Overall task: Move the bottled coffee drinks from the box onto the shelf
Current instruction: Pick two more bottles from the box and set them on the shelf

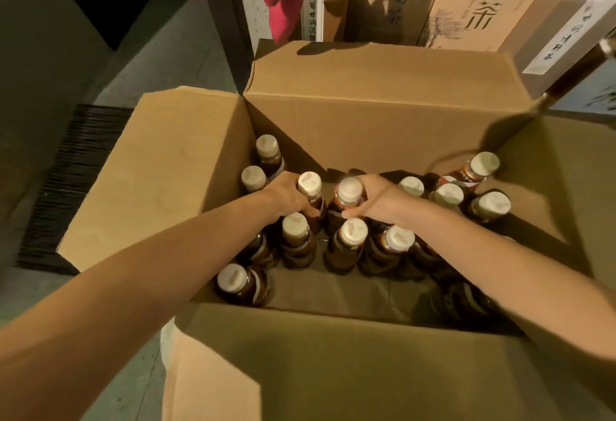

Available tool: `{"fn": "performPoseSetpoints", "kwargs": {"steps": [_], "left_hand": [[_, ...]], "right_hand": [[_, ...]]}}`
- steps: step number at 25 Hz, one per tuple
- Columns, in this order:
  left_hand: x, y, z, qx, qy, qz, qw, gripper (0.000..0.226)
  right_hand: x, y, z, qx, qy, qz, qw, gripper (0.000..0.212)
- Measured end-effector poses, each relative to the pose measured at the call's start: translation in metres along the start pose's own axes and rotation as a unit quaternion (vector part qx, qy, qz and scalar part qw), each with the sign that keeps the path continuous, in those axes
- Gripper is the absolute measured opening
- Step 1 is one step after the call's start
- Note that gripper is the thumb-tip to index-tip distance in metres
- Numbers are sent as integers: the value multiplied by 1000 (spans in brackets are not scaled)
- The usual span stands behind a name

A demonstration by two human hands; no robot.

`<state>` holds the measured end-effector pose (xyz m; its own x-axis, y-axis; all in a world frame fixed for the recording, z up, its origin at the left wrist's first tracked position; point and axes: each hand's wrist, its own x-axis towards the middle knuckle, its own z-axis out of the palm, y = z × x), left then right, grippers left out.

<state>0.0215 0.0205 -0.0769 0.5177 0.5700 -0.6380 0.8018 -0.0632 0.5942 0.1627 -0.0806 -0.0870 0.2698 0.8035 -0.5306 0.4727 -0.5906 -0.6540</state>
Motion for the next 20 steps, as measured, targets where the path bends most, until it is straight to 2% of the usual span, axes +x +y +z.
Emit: {"fn": "performPoseSetpoints", "kwargs": {"steps": [2,6,10,12,14,17,20], "left_hand": [[1,-2,1,-3,-3,12,1000,52],[-1,-4,3,-42,3,37,998,48],[-10,2,-2,-75,2,78,994,42],[-21,7,-11,-85,13,101,991,44],[-35,13,-25,-108,29,119,987,48],[-71,30,-48,-162,61,147,974,30],[-119,47,-70,-224,149,187,945,23]], "right_hand": [[1,0,1,-15,0,3,1000,32],[2,0,-2,11,11,3,1000,39],[-5,-3,-3,35,36,-49,998,29],[-12,-12,-7,55,55,-62,995,33],[-25,-27,-17,97,63,-68,991,42],[-50,-59,-38,159,67,-90,981,41],[-73,-101,-56,175,104,-130,970,46]]}}
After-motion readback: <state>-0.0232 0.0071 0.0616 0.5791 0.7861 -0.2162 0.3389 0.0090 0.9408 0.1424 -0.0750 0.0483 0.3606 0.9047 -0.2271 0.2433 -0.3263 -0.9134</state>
